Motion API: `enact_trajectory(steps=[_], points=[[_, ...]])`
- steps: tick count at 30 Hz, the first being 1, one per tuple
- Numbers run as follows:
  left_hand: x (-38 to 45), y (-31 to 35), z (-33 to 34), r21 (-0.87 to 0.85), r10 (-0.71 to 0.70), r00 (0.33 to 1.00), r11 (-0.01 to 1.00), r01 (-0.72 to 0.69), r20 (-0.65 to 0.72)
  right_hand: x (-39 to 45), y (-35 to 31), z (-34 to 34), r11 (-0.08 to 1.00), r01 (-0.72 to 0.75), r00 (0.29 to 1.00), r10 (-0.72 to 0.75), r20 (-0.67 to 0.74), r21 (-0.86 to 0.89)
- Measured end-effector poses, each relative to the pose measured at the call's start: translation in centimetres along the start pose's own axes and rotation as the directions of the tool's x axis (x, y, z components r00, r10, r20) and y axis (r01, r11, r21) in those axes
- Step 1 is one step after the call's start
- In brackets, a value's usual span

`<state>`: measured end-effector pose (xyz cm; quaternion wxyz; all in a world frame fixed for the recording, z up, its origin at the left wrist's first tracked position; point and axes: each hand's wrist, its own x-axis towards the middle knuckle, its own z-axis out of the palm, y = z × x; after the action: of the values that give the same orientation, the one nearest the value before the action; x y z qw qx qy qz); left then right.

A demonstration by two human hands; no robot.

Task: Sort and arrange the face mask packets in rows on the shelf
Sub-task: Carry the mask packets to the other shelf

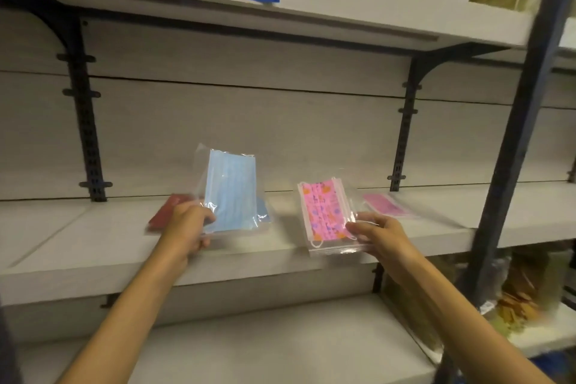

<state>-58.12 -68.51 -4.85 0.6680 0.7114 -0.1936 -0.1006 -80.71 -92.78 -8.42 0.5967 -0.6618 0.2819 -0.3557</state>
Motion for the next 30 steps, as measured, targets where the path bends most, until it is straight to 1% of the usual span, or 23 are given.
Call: enact_trajectory(steps=[4, 8, 11, 15, 18, 22, 24, 25, 26, 28, 30], points=[[0.8, 0.4, 4.6, 0.001, -0.001, 1.0, 1.0, 0.001, -0.019, 4.4, 0.3, -3.9, 0.999, 0.0, 1.0, 0.001, 0.005, -0.038], [1.1, 1.1, 9.0, -0.009, 0.017, 0.998, 1.0, -0.017, -0.054, 8.7, 0.1, -8.1, 0.996, -0.007, 1.0, 0.005, -0.017, -0.087], [1.1, 1.1, 11.5, -0.015, 0.0, 0.996, 1.0, -0.001, -0.087, 12.4, 0.5, -11.3, 0.994, -0.018, 0.999, 0.014, -0.037, -0.109], [1.0, 0.6, 13.3, -0.016, 0.001, 0.994, 1.0, -0.003, -0.113, 16.2, 0.9, -14.8, 0.984, -0.045, 0.996, 0.031, -0.078, -0.174], [1.2, 0.2, 13.6, 0.015, -0.005, 0.991, 1.0, 0.007, -0.132, 18.3, 1.8, -16.4, 0.972, -0.06, 0.994, 0.037, -0.107, -0.225], [1.6, -0.3, 13.9, 0.052, -0.028, 0.99, 0.998, 0.035, -0.139, 20.0, 3.6, -16.8, 0.918, -0.064, 0.991, 0.011, -0.136, -0.391], [1.6, -0.5, 14.1, 0.06, -0.031, 0.991, 0.997, 0.039, -0.127, 20.6, 4.2, -16.6, 0.865, -0.07, 0.989, -0.005, -0.149, -0.496], [1.6, -0.6, 14.3, 0.063, -0.027, 0.992, 0.997, 0.035, -0.12, 20.8, 4.3, -16.4, 0.82, -0.075, 0.989, -0.012, -0.148, -0.568], [1.5, -0.7, 14.5, 0.066, -0.027, 0.994, 0.997, 0.034, -0.11, 20.8, 4.3, -16.3, 0.756, -0.075, 0.989, -0.027, -0.145, -0.651], [1.4, -1.0, 15.0, 0.076, -0.044, 0.996, 0.996, 0.049, -0.073, 20.8, 4.2, -16.0, 0.578, -0.041, 0.987, -0.104, -0.123, -0.815], [1.2, -1.4, 15.4, 0.105, -0.074, 0.997, 0.992, 0.076, -0.017, 20.6, 3.9, -15.8, 0.432, 0.009, 0.979, -0.187, -0.08, -0.902]])
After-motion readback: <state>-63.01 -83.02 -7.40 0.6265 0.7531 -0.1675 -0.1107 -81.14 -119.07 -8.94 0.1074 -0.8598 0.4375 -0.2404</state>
